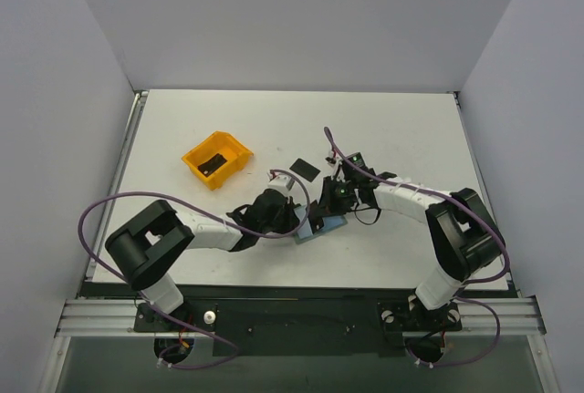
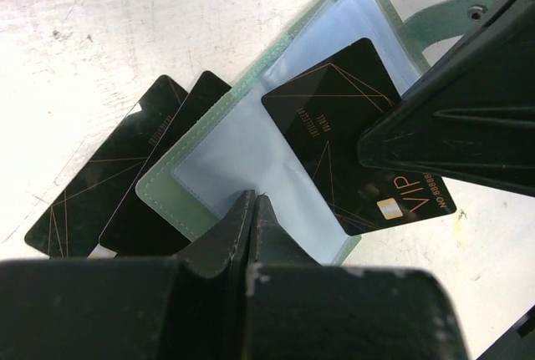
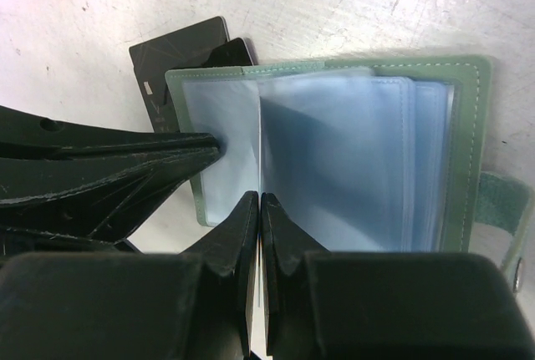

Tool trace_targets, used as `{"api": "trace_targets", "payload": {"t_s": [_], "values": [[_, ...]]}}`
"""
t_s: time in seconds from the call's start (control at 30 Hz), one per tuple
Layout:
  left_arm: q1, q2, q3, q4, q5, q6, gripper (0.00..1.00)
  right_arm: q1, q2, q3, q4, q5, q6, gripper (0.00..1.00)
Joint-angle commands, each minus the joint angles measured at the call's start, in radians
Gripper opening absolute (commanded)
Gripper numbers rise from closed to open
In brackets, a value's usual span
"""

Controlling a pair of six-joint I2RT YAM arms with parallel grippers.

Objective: Put the credit cards into the card holder
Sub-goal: Open the card holder at the center of the board, then insert the credit card into the card holder.

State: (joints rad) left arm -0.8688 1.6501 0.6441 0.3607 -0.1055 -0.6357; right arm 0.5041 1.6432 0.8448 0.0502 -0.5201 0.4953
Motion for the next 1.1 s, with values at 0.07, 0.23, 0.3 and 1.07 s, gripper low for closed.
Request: {"api": "trace_targets", "payload": {"t_s": [0.07, 0.23, 0.3, 1.07], "values": [[0.01, 0.066, 0.025, -0.1, 0.02, 0.096, 0.0, -0.016, -0.045, -0.016, -0.036, 0.064, -0.032, 0.0], [0.011, 0.094, 0.055, -0.121, 0.017, 0.113, 0.0, -0.024, -0.066, -0.007, -0.13, 0.15, -0.052, 0.0], [0.011, 0.102, 0.063, -0.126, 0.015, 0.113, 0.0, -0.022, -0.072, -0.006, -0.154, 0.172, -0.052, 0.0], [0.016, 0.175, 0.167, -0.169, -0.043, 0.163, 0.0, -0.058, -0.269, -0.187, 0.003, 0.2, 0.135, 0.0]]}}
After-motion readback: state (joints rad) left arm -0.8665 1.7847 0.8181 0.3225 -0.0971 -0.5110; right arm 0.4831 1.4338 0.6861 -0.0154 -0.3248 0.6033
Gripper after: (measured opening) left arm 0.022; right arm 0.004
